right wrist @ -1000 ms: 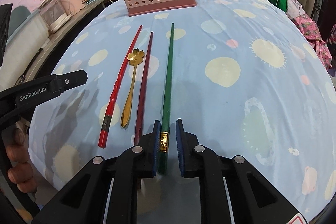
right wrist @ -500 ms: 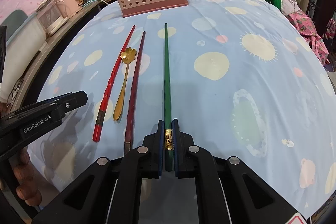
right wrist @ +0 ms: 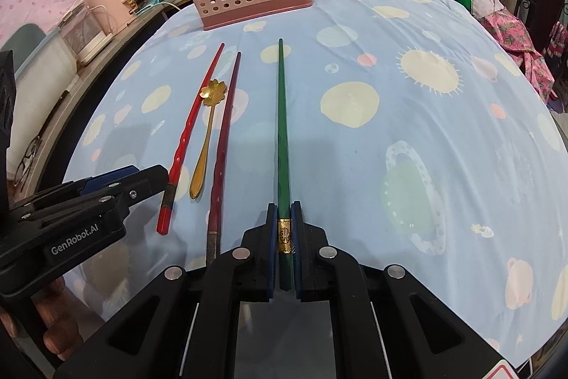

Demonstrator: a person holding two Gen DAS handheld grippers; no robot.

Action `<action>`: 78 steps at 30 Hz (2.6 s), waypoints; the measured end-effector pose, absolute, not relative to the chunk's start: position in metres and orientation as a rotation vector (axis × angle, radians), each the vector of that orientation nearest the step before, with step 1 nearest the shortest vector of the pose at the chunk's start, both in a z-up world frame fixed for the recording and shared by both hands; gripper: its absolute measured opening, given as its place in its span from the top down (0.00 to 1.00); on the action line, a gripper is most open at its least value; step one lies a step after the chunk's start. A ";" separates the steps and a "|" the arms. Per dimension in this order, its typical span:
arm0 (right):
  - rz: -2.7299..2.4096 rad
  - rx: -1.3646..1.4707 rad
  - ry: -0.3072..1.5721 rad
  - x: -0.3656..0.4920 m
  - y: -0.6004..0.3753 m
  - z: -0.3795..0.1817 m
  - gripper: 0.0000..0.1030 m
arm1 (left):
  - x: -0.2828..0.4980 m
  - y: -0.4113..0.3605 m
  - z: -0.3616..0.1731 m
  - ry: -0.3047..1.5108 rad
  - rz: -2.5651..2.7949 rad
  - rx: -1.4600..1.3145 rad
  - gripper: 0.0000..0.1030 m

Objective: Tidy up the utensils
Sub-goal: 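Grasp the green chopstick with right tool while left tool grasps a red chopstick, then lift and carry both held chopsticks over the pink basket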

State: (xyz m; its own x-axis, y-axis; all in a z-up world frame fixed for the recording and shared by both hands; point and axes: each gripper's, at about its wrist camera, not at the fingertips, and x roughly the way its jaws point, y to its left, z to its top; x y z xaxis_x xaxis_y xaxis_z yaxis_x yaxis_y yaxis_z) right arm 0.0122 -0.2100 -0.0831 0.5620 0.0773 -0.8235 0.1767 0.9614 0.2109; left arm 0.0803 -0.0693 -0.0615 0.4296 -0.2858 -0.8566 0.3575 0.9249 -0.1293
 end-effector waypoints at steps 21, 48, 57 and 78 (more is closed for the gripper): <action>-0.057 0.289 0.977 0.011 -0.210 -0.084 0.93 | 0.075 -0.070 -0.069 1.068 -0.395 0.097 0.87; -0.057 0.305 0.771 0.015 -0.232 -0.007 0.93 | 0.100 -0.031 0.026 0.873 -0.338 -0.024 0.93; -0.051 0.332 0.645 0.038 -0.253 0.041 0.93 | 0.126 -0.031 0.077 0.747 -0.331 -0.050 0.93; 0.001 0.421 0.373 0.119 -0.286 0.145 0.93 | 0.197 -0.053 0.196 0.477 -0.361 -0.110 0.93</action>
State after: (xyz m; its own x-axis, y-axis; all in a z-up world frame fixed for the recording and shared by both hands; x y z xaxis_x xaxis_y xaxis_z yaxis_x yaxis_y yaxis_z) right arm 0.1190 -0.2855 0.1446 0.9324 0.0776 -0.3531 0.0750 0.9138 0.3991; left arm 0.1972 -0.0534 0.1959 0.8263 -0.3645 -0.4293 0.3138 0.9310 -0.1864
